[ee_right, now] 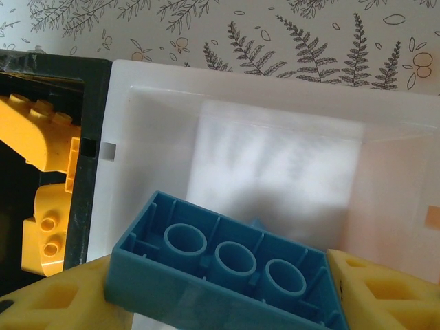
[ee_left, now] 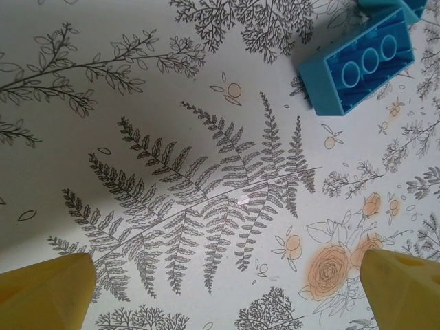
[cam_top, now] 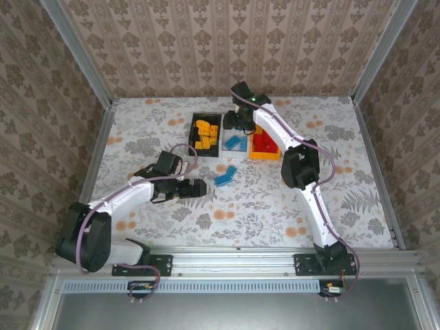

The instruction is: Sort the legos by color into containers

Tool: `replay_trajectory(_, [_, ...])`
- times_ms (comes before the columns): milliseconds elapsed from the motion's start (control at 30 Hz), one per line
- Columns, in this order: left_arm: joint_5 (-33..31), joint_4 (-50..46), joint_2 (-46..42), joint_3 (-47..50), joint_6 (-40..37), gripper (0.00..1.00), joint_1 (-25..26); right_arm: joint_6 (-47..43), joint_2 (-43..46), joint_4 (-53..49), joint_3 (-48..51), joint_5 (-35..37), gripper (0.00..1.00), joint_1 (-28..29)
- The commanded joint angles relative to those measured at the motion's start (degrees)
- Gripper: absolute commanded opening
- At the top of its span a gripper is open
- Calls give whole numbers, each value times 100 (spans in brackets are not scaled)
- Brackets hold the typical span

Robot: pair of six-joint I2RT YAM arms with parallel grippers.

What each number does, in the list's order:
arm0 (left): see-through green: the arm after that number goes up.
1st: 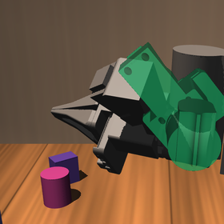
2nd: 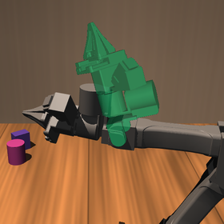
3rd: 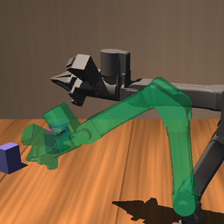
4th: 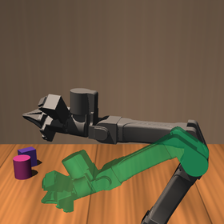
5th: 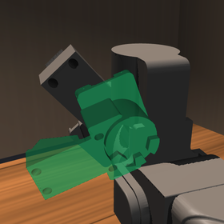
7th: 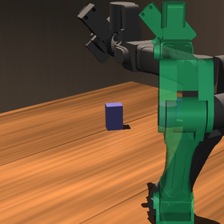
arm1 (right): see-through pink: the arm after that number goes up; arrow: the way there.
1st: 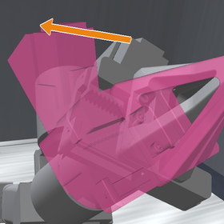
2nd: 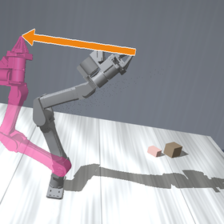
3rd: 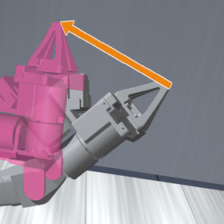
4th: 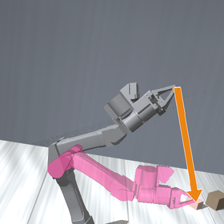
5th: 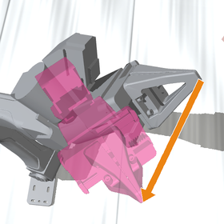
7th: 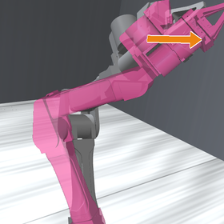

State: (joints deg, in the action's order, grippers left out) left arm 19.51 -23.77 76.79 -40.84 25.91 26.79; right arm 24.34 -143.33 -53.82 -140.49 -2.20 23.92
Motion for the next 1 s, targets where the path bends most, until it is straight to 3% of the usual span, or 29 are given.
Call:
replay_trajectory(0, [141,52,79,-60,-74,100,-35,21,-262,-243,-84,-43,64,-44])
replay_trajectory(533, [150,65,64,-80,25,100,-33,19,-262,-271,-75,-43,83,-54])
replay_trajectory(967, [-88,-226,-173,-323,236,100,222,62,401,-126,293,-304,87,-54])
